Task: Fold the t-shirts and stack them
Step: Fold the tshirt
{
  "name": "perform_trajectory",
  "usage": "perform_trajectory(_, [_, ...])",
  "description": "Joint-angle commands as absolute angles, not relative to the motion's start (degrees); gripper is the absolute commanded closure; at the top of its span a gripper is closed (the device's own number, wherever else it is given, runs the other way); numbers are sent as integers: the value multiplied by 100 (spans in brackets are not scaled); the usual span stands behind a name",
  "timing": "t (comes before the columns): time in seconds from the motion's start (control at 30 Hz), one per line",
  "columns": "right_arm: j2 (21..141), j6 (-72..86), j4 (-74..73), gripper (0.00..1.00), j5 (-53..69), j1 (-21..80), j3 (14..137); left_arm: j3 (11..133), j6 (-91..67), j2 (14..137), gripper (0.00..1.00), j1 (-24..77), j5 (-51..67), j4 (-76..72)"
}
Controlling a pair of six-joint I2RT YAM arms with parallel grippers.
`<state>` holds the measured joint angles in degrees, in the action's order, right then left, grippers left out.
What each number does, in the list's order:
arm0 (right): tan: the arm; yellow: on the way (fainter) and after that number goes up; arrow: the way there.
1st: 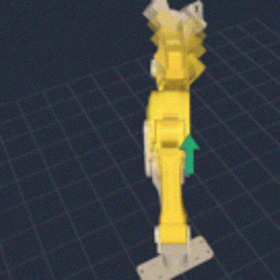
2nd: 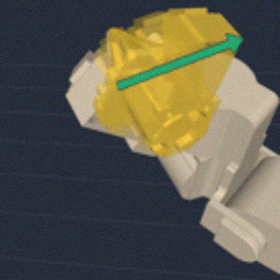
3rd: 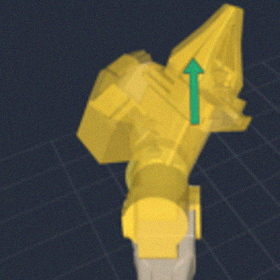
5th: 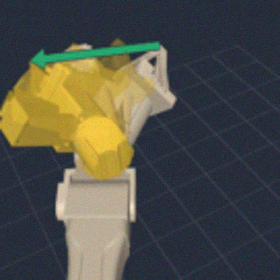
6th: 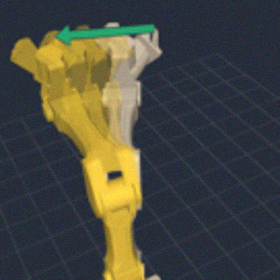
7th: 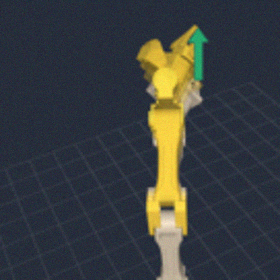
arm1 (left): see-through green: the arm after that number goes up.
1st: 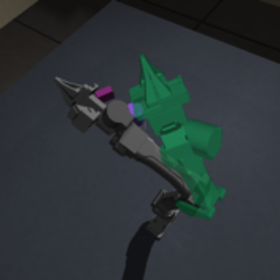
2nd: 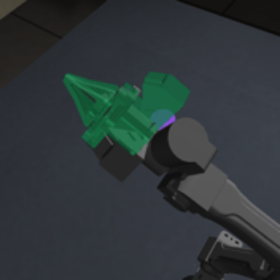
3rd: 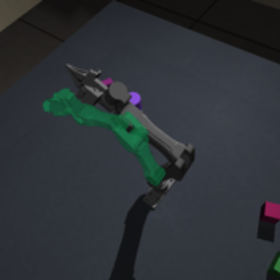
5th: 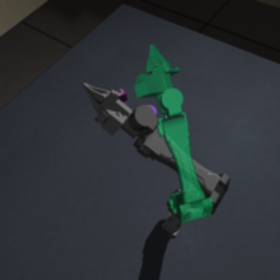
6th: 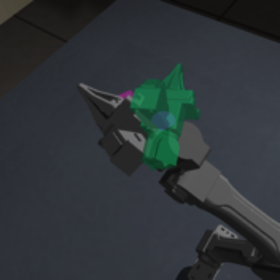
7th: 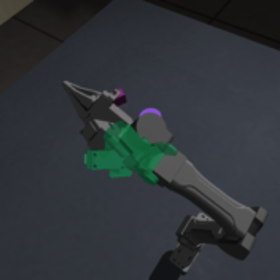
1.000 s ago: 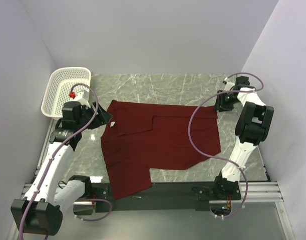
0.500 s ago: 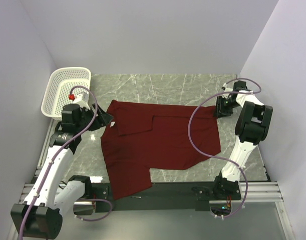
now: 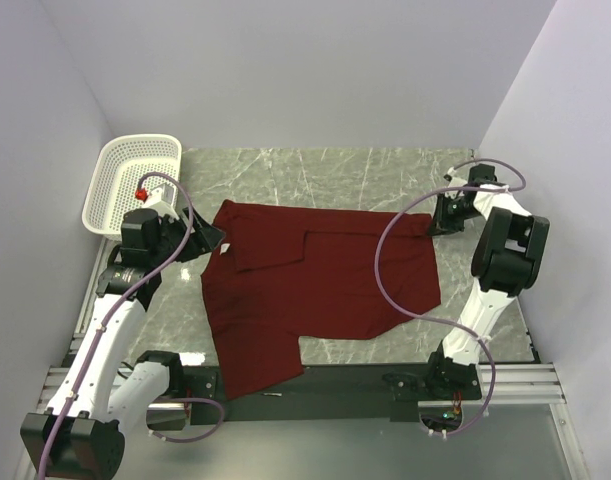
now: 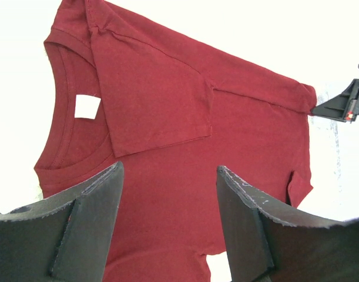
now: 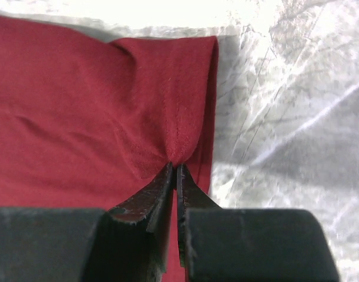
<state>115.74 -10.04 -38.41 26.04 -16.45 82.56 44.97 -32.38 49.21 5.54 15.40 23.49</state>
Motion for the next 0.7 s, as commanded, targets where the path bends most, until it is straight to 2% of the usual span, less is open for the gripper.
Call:
perform_trajectory(0.0, [10996,-879,-3665,89,2760,-1723,8165,4518,-3252,4816,30,545,1643,2259])
perform_trajectory(0.33, [10802,-888,-3533,89,2426,-1758,7867,4526,-3234,4799,30,545,1643,2276])
perform_trajectory(0.53, [10828,-931,-3393,83,2057,-1846,7770,4570,-3199,4807,30,545,1609,2320])
perform_trajectory(0.57, [10819,-949,-3384,80,2022,-1854,7761,4579,-3191,4808,30,545,1600,2320])
perform_trajectory(0.6, [10793,-967,-3366,65,1987,-1863,7752,4579,-3190,4808,30,545,1600,2320])
perform_trajectory(0.67, [10767,-1054,-3384,48,1916,-1863,7734,4579,-3190,4825,30,545,1600,2312])
